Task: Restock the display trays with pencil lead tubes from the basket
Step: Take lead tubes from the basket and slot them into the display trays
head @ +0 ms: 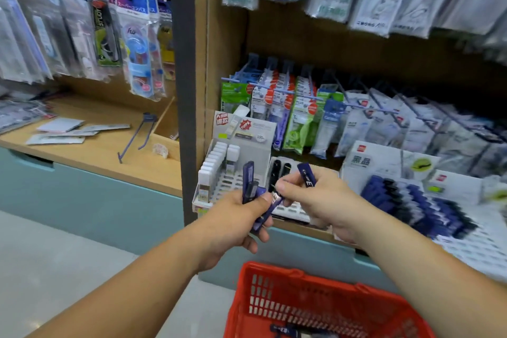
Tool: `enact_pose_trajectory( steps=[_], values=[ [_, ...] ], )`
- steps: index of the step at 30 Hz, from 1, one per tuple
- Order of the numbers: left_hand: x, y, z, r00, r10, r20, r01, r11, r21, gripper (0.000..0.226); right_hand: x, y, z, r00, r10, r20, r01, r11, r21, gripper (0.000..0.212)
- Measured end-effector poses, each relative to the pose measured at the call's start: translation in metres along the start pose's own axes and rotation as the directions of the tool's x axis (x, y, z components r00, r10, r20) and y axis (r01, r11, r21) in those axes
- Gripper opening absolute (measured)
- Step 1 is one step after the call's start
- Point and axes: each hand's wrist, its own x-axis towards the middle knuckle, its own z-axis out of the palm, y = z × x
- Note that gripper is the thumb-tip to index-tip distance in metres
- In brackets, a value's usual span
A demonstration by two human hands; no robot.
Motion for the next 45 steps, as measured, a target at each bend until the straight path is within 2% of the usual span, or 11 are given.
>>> enact_pose_trajectory(
  steps=[7, 10, 13, 15, 19, 25, 29, 31, 34, 38, 45],
  values=[
    [0.011, 0.004, 0.036, 0.996, -0.02, 0.092, 0.023, 0.999, -0.033, 0.026, -0.019, 0.021, -0.031, 0.989, 0.109, -0.101, -0.091, 0.981, 0.172, 0.013],
    [0.019, -0.003, 0.038, 1.0, -0.009, 0.021, 0.008, 0.998, 0.068, 0.027, -0.017, 0.031, -0.038, 0.978, 0.189, -0.09, -0.152, 0.937, 0.314, 0.033],
    [0.03, -0.01, 0.032, 0.998, -0.021, -0.064, 0.028, 0.994, 0.107, 0.027, -0.009, 0.035, -0.053, 0.963, 0.268, -0.022, -0.234, 0.875, 0.423, 0.025],
    [0.036, -0.012, 0.029, 0.996, -0.033, -0.082, 0.042, 0.993, 0.11, 0.029, -0.004, 0.039, -0.061, 0.968, 0.241, -0.067, -0.209, 0.927, 0.312, 0.015],
    [0.05, -0.017, 0.039, 0.997, -0.034, -0.072, 0.041, 0.994, 0.099, 0.029, 0.003, 0.036, -0.069, 0.962, 0.004, -0.272, -0.004, 1.0, 0.002, 0.004],
    [0.064, -0.026, 0.058, 0.999, -0.014, -0.048, 0.02, 0.992, 0.124, 0.034, 0.013, 0.029, -0.09, 0.926, -0.101, -0.362, 0.017, 0.973, -0.229, 0.02],
    [0.069, -0.031, 0.067, 1.0, -0.012, -0.009, 0.013, 0.985, 0.174, 0.032, 0.034, 0.026, -0.107, 0.946, -0.132, -0.295, -0.032, 0.871, -0.491, 0.009],
    [0.069, -0.034, 0.072, 1.0, -0.018, 0.0, 0.018, 0.981, 0.194, 0.032, 0.045, 0.026, -0.113, 0.979, -0.07, -0.193, -0.06, 0.8, -0.596, 0.02],
    [0.071, -0.033, 0.073, 1.0, 0.001, -0.027, 0.004, 0.979, 0.205, 0.031, 0.056, 0.028, -0.117, 0.989, -0.014, -0.146, -0.077, 0.798, -0.597, 0.02],
    [0.072, -0.033, 0.068, 0.999, 0.017, -0.042, -0.008, 0.979, 0.202, 0.028, 0.067, 0.026, -0.12, 0.981, -0.095, -0.17, -0.01, 0.847, -0.531, 0.018],
    [0.074, -0.035, 0.066, 0.994, 0.022, -0.104, 0.001, 0.977, 0.214, 0.031, 0.08, 0.041, -0.117, 0.965, -0.208, -0.156, 0.062, 0.768, -0.637, 0.019]
  ],
)
